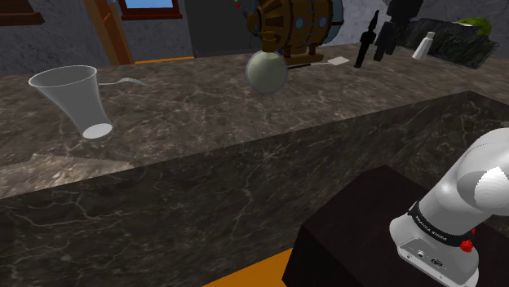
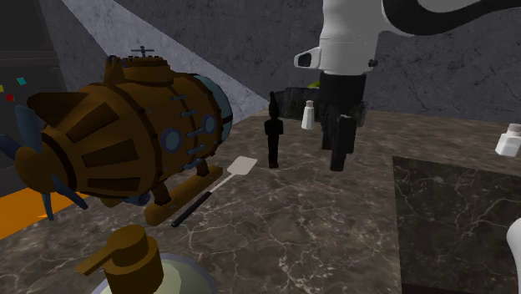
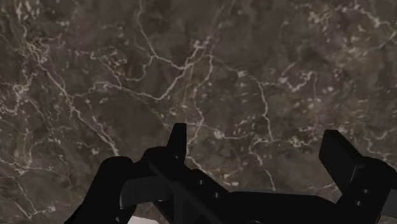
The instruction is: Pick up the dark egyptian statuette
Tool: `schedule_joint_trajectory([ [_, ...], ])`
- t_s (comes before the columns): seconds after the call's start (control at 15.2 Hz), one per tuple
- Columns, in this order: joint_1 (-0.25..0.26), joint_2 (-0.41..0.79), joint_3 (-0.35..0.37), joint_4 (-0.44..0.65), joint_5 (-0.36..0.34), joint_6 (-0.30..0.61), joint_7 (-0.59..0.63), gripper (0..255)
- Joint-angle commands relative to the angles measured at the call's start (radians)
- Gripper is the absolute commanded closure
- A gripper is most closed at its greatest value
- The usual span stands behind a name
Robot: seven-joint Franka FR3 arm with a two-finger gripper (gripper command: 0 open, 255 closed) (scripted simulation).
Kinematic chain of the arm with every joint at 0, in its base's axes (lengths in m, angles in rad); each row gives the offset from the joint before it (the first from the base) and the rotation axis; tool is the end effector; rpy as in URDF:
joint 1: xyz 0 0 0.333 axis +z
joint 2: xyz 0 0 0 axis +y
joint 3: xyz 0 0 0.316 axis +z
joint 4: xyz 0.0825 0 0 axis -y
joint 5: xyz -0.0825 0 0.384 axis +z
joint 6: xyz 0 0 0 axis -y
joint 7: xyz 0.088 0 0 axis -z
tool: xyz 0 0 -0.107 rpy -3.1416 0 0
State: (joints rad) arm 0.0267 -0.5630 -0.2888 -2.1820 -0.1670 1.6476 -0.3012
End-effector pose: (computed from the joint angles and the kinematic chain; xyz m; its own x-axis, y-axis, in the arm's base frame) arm 0.3632 -0.1391 0.5923 0.9957 0.0929 0.0058 0.0928 -0.9956 0.0165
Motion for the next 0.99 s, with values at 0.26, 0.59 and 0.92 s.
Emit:
schedule_joint_trajectory([
  [0.26, 0.027, 0.177, -0.144, 0.21, 0.035, 0.011, -0.245, 0],
  [0.59, 0.045, 0.366, -0.267, 0.429, 0.134, -0.011, -0.464, 0],
  [0.92, 0.028, 0.514, -0.336, 0.584, 0.239, -0.038, -0.614, 0],
])
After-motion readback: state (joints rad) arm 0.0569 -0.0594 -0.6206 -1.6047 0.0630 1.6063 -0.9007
